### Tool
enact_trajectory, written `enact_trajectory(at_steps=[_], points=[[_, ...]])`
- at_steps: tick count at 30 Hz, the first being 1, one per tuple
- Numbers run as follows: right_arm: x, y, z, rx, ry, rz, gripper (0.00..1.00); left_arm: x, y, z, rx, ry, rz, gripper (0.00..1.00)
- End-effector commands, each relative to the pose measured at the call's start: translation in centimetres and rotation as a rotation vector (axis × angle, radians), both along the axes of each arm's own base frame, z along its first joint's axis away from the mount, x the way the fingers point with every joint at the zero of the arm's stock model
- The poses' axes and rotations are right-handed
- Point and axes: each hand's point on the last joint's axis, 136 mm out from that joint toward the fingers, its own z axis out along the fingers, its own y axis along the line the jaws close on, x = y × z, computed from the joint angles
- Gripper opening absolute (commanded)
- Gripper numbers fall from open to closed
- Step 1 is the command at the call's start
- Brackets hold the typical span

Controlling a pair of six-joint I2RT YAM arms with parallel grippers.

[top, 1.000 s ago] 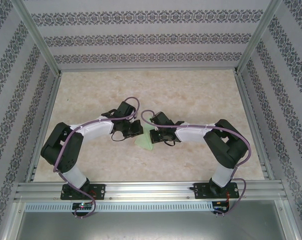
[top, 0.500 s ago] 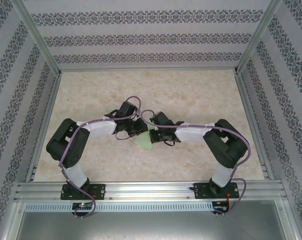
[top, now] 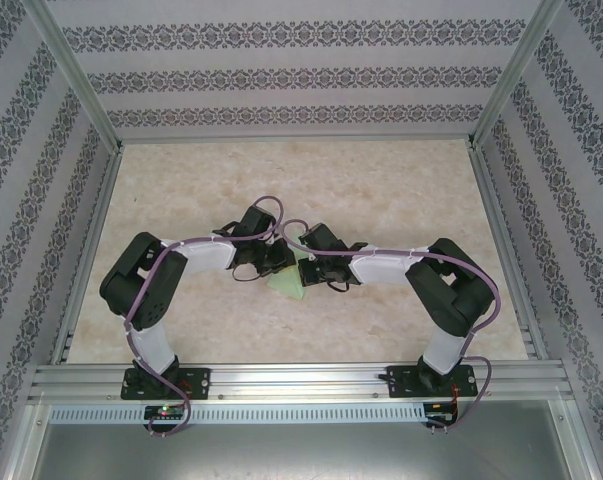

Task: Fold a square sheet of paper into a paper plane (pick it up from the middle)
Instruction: Fold the triangle a second time at the center of the table.

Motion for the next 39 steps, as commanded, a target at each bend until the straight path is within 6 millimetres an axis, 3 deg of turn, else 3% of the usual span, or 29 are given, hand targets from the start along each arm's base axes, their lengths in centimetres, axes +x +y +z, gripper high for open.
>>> enact_trajectory(at_steps=[1, 12, 14, 20, 23, 29, 33, 39], points=[[-0.2, -0.6, -1.3, -0.024, 0.025, -0.017, 0.07, -0.3, 0.0, -1.5, 0.028, 0.015, -0.005, 0.09], [0.1, -0.4, -0.6, -0.007, 0.021, -0.023, 0.1, -1.4, 1.9, -4.0, 0.13, 0.055, 0.01, 0.07], [0.3, -0.2, 0.3, 0.016, 0.016, -0.031, 0.11, -1.5, 2.0, -4.2, 0.138, 0.057, 0.008, 0.07], [1.6, -1.3, 5.4, 0.105, -0.056, -0.109, 0.31, -1.8, 2.2, -4.5, 0.147, 0.062, 0.001, 0.07], [1.4, -1.9, 6.6, 0.136, -0.066, -0.123, 0.32, -1.7, 2.1, -4.5, 0.145, 0.062, -0.002, 0.06], [-0.9, 2.1, 7.7, 0.343, 0.05, -0.028, 0.16, -1.6, 2.1, -4.3, 0.144, 0.057, -0.002, 0.06], [-2.0, 4.0, 6.5, 0.366, 0.135, -0.013, 0.07, -1.5, 2.0, -4.0, 0.139, 0.05, -0.003, 0.06], [-3.0, 5.2, 4.5, 0.354, 0.201, -0.008, 0.04, -1.6, 2.1, -4.1, 0.143, 0.054, -0.004, 0.06]])
